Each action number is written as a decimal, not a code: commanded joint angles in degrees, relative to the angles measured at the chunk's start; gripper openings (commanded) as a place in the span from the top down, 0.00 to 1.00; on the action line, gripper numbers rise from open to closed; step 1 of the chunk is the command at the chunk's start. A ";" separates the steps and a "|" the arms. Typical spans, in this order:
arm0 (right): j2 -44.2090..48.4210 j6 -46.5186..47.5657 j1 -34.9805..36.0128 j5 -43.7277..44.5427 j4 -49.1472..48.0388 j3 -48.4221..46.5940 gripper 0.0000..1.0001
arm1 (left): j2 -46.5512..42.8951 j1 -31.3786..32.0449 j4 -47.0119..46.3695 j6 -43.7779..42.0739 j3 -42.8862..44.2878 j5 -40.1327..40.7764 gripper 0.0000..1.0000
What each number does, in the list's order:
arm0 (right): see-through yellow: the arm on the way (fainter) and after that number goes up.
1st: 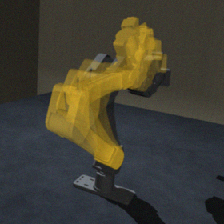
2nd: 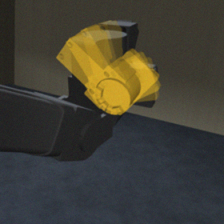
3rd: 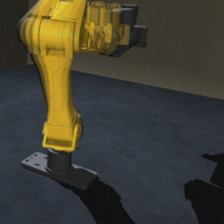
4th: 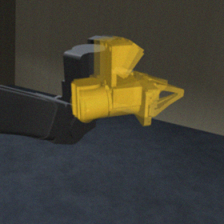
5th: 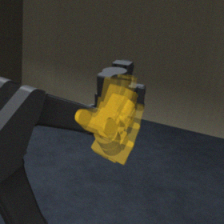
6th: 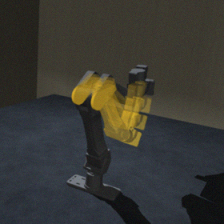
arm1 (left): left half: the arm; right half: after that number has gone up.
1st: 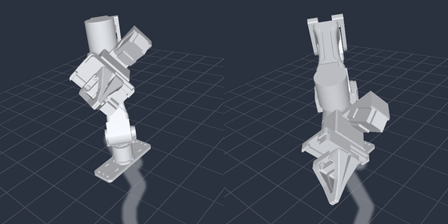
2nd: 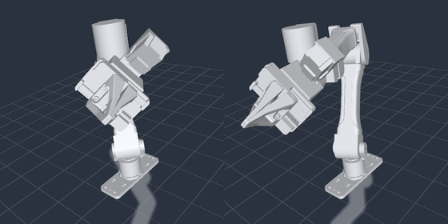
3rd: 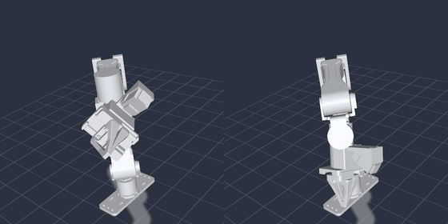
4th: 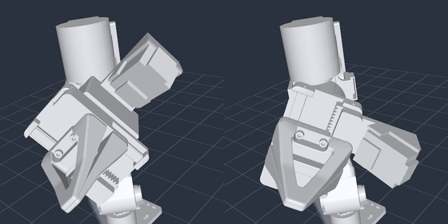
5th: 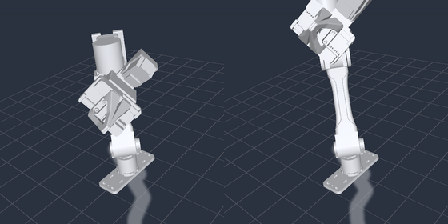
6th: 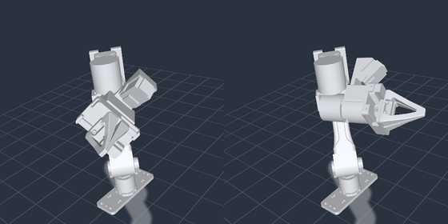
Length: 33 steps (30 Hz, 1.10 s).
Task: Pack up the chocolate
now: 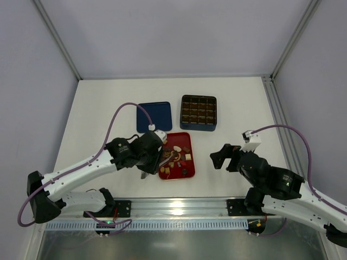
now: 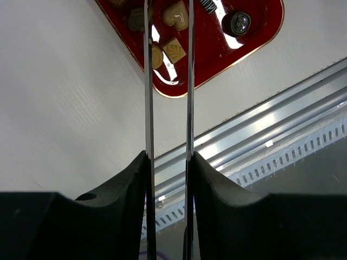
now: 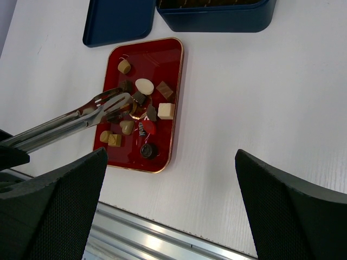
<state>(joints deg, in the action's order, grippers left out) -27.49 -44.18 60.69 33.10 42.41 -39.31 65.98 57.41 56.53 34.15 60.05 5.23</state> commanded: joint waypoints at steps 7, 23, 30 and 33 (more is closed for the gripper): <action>0.59 -1.61 0.31 1.00 -0.40 0.55 0.00 | 0.12 1.13 -1.51 0.83 -0.29 1.53 0.65; 1.56 -2.05 0.31 1.00 0.04 0.90 0.00 | 1.00 2.01 -1.52 1.18 -0.38 2.67 0.71; 2.17 -2.22 0.31 1.09 0.39 0.99 0.00 | 1.35 2.18 -0.11 0.74 1.73 3.29 0.81; 2.52 -2.22 0.31 1.18 0.74 0.90 0.00 | 1.09 2.18 0.95 0.48 3.49 3.29 0.85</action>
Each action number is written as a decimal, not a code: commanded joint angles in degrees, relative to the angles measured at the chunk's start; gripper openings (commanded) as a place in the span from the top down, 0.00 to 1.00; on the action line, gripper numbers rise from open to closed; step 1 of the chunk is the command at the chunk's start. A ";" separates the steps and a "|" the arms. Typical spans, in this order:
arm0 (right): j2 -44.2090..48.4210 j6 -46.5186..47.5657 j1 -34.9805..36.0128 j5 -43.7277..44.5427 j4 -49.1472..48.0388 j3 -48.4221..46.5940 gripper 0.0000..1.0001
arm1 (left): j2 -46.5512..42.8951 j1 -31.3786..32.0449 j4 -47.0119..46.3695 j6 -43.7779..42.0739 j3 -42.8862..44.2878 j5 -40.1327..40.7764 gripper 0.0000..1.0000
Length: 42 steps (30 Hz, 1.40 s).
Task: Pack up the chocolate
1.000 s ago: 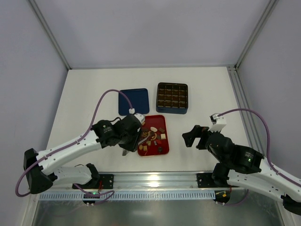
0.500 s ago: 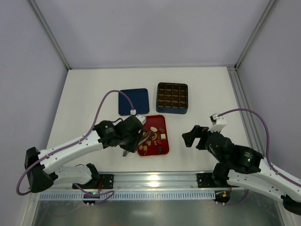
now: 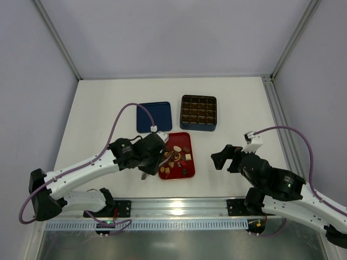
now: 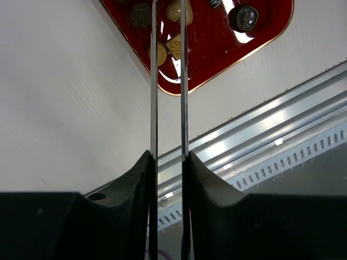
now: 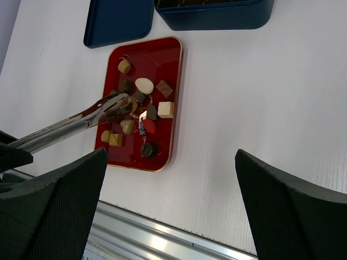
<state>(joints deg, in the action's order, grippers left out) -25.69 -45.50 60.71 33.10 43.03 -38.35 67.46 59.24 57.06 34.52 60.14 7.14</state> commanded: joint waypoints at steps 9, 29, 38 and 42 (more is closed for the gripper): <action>1.17 -0.91 0.29 1.61 0.74 -0.41 0.00 | -1.19 0.35 2.36 -0.33 7.44 0.86 0.89; 1.87 -1.88 0.29 0.30 2.68 -1.99 0.00 | 20.68 -7.20 -0.27 -8.94 37.49 11.14 0.91; 3.45 -2.23 0.29 0.12 5.93 -4.28 0.00 | 36.75 -14.68 -6.34 -13.25 49.72 8.16 0.91; 4.42 -2.49 0.29 0.65 7.07 -4.37 0.00 | 41.43 -15.82 -6.08 -14.31 54.02 8.42 0.91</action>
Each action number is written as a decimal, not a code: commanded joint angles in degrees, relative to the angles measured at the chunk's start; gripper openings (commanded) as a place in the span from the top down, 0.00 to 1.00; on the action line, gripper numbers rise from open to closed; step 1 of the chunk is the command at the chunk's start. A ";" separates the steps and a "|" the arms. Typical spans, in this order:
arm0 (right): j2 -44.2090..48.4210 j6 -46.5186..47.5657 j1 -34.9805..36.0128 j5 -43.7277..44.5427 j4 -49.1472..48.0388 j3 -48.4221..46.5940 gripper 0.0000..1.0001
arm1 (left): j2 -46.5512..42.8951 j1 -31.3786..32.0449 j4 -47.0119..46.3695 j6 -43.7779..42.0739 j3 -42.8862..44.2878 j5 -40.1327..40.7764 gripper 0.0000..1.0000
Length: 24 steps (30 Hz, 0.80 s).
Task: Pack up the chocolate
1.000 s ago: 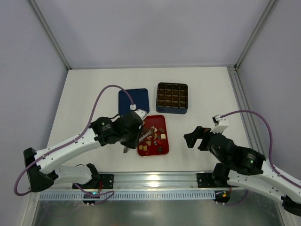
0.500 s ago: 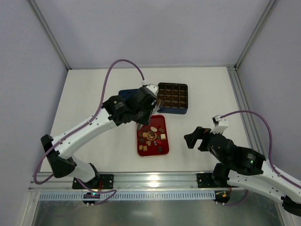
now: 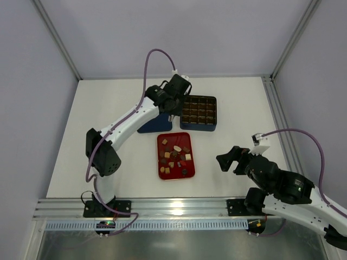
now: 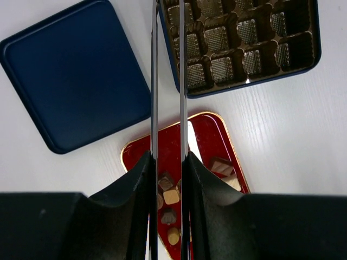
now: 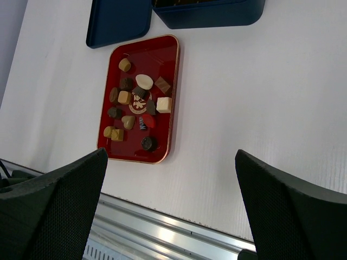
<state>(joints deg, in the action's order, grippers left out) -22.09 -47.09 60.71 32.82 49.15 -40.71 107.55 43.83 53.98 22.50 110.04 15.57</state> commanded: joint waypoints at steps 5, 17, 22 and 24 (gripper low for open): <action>2.40 -1.60 0.29 1.11 1.83 -1.22 0.00 | 3.72 -1.03 -4.49 -2.90 4.57 0.07 0.89; 2.49 -1.78 0.29 0.84 1.74 -1.22 0.00 | 9.17 -1.38 -6.34 -3.69 5.54 -1.51 0.88; 2.57 -1.78 0.20 0.76 1.74 -1.04 0.00 | 9.79 -1.47 -6.51 -3.69 5.80 -1.25 0.86; 2.57 -1.69 0.29 0.84 1.66 -1.04 0.00 | 9.87 -1.47 -6.34 -3.87 5.98 -1.16 0.84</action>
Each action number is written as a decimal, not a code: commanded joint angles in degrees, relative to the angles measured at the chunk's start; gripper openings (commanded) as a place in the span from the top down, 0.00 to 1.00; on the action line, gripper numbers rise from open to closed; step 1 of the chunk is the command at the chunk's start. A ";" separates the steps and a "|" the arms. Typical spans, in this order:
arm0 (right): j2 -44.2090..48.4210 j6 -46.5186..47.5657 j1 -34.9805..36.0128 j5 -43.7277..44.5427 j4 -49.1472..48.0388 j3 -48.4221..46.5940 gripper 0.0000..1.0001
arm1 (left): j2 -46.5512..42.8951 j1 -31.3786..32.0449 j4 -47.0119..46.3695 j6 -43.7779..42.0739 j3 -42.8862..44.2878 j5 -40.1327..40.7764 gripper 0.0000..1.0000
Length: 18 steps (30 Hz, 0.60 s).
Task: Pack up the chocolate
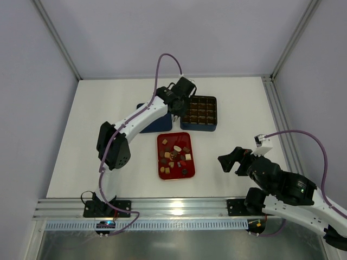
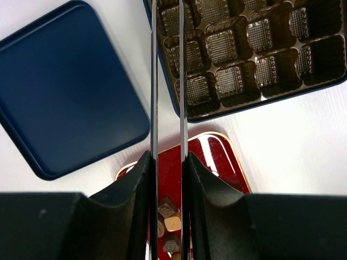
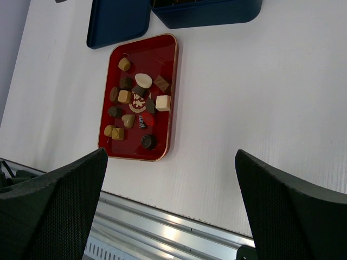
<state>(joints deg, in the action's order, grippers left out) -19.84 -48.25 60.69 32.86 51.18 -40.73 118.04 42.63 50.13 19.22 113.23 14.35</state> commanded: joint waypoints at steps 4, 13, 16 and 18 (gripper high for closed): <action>0.24 -0.53 0.31 0.80 -0.64 -1.02 0.00 | -0.62 -0.18 -2.40 -0.77 2.87 0.15 0.77; 0.06 -0.44 0.31 0.63 -0.73 -1.19 0.00 | -0.97 -0.18 -1.35 -1.56 4.19 0.33 0.69; -0.03 -0.36 0.31 0.80 -0.64 -1.37 0.00 | -1.06 -0.27 -1.17 -1.65 4.54 0.33 0.66; -0.03 -0.27 0.31 0.80 -0.64 -1.54 0.00 | -1.06 -0.18 -1.00 -1.65 4.72 0.33 0.65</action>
<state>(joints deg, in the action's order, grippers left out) -19.84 -48.25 60.69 32.86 51.16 -40.73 118.04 42.61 50.09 18.63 115.35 14.35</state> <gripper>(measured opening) 0.996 0.350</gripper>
